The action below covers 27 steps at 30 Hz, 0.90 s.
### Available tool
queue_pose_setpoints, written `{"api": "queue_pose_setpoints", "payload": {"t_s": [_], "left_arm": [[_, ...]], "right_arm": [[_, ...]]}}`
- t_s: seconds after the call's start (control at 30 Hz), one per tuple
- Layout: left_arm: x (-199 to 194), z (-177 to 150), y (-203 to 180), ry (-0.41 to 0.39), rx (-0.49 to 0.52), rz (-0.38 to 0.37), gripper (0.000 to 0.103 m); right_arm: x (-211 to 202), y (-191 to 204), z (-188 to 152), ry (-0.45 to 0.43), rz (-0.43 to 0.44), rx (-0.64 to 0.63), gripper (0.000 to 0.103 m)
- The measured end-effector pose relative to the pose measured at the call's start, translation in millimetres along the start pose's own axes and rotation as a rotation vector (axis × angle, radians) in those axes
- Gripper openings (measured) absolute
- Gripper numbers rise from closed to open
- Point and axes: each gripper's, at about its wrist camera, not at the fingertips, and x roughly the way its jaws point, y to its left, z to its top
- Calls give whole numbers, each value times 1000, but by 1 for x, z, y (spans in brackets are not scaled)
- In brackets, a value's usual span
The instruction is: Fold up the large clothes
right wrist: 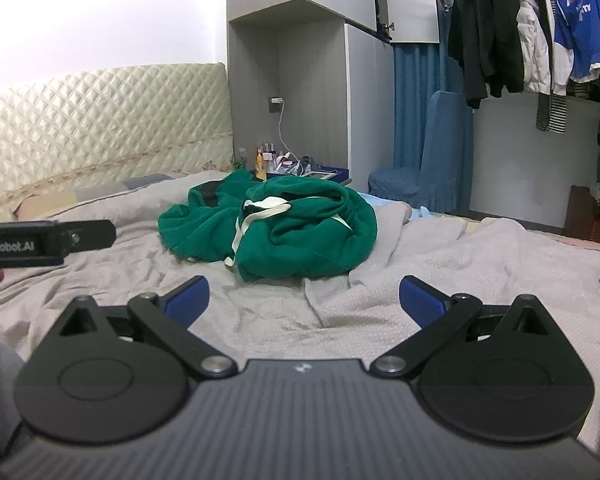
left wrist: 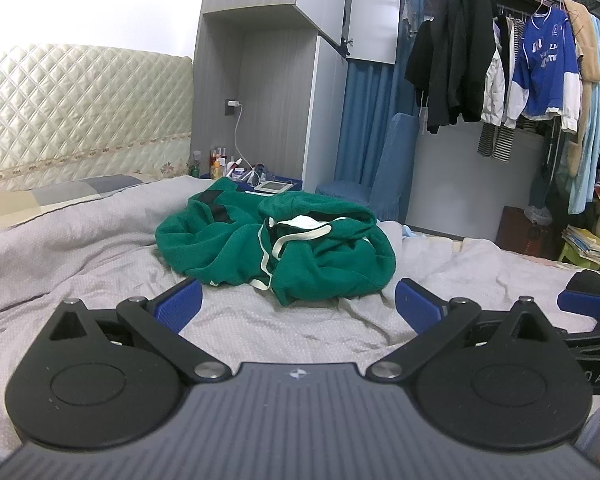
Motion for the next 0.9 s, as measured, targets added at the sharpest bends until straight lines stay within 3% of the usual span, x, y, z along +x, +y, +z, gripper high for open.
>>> {"api": "queue_pose_setpoints", "payload": {"t_s": [0.9], "left_arm": [[9, -3, 10, 11, -30, -23, 103]], "right_arm": [[12, 13, 4, 5, 34, 35, 103]]}}
